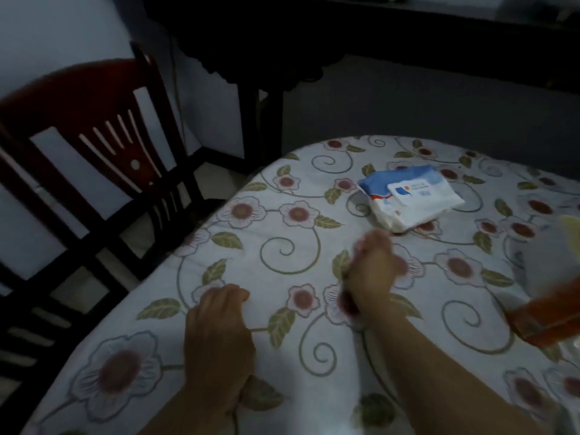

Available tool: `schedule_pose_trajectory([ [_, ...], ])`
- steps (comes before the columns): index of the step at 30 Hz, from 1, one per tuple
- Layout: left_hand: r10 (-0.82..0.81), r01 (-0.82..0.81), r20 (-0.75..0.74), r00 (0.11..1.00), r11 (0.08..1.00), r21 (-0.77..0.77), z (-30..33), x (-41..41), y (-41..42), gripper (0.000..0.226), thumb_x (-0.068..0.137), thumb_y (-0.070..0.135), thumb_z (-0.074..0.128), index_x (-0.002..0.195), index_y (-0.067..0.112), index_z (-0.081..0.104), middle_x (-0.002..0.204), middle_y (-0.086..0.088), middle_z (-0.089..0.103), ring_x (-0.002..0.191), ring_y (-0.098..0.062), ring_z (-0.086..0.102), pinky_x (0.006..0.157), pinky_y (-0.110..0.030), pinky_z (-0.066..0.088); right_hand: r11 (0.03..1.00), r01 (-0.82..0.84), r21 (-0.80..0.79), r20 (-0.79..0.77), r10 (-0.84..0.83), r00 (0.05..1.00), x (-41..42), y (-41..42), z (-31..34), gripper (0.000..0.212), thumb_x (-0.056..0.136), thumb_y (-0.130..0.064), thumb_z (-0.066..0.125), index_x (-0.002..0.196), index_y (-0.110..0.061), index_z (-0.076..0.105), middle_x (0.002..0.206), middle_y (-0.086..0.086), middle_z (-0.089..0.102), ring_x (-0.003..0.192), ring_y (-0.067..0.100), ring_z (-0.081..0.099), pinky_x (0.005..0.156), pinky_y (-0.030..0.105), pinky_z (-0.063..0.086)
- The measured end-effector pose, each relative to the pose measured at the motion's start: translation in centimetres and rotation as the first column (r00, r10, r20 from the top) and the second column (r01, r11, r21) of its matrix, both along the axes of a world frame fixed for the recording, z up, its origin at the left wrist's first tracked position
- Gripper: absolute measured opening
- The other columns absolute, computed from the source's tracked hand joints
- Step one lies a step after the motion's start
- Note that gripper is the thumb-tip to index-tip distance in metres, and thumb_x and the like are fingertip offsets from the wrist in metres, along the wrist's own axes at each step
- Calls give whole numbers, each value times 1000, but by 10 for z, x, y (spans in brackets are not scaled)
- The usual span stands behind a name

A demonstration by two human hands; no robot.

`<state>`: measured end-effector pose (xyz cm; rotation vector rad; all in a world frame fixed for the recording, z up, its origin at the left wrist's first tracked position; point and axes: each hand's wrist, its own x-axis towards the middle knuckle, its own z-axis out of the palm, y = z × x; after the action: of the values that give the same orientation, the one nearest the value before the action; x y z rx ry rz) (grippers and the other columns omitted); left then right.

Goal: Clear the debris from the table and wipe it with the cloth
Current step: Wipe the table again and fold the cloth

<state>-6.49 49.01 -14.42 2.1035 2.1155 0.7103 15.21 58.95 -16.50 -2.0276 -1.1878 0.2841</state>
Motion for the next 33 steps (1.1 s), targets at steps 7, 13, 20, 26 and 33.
schedule_pose_trajectory([
  [7,142,-140,-2,990,977,-160,13,-58,-11,32,64,6,51,92,19,61,96,-1,65,91,-29,61,76,-38,47,830,-550,-93,127,557,820,-104,51,2,50,70,2,53,120,-2,57,134,13,50,120,30,49,98,32,43],
  [13,160,-150,53,986,975,-161,10,-71,-40,38,72,0,60,109,7,63,104,-14,68,94,-36,63,81,-42,50,698,-716,24,-8,716,698,-140,-12,23,36,74,-1,47,99,-17,68,112,9,63,105,25,57,92,29,44],
  [20,278,-266,169,946,960,-87,19,-92,-98,25,83,5,49,106,4,57,94,-16,63,87,-36,63,75,-44,53,480,-877,30,-85,875,476,-219,-134,21,39,79,0,51,114,-7,66,124,8,62,114,23,57,100,26,41],
  [26,215,-194,69,974,954,-229,30,-101,-166,44,77,16,37,112,1,58,105,-22,60,97,-41,59,81,-49,50,405,-913,-39,1,914,405,-207,-227,20,31,80,-5,58,109,-10,68,120,8,64,108,25,61,93,31,48],
  [33,29,25,131,991,919,-393,42,-90,-234,47,86,5,47,132,13,46,127,-8,55,119,-25,48,100,-35,41,961,-176,-212,247,227,942,-34,-308,34,21,69,3,62,81,-14,62,87,9,64,75,29,64,62,26,44],
])
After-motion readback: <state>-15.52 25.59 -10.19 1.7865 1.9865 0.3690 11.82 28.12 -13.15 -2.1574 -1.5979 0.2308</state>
